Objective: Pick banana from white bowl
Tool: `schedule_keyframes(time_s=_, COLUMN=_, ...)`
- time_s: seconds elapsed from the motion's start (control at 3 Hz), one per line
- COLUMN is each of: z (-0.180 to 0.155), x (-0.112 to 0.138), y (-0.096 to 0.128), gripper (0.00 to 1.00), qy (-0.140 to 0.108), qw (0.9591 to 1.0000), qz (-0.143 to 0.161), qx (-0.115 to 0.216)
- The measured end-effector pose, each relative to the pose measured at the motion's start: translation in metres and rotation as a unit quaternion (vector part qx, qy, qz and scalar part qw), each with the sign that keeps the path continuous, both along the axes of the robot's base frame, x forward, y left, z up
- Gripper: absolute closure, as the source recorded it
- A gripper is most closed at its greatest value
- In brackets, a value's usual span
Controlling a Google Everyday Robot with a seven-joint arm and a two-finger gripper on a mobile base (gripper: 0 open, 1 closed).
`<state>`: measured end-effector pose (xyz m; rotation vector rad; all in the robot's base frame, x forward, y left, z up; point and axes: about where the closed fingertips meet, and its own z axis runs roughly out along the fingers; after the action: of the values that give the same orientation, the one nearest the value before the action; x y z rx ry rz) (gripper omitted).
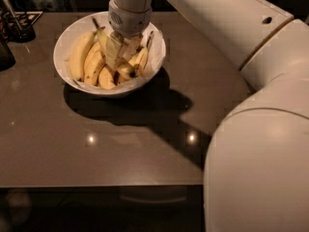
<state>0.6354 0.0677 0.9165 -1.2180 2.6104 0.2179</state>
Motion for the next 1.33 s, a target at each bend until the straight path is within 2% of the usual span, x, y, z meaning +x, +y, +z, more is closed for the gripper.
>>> schedule_keyframes(time_s=0.67, z=0.042, x=-0.026, y=0.001, gripper=1.00, qy=-0.041, qw=0.9977, qz=0.051, qx=0.021)
schedule_keyframes(time_s=1.33, z=0.041, x=-0.024, y=0.007, gripper=1.00, qy=-0.045, qw=0.9972, qz=0.059, qx=0.015)
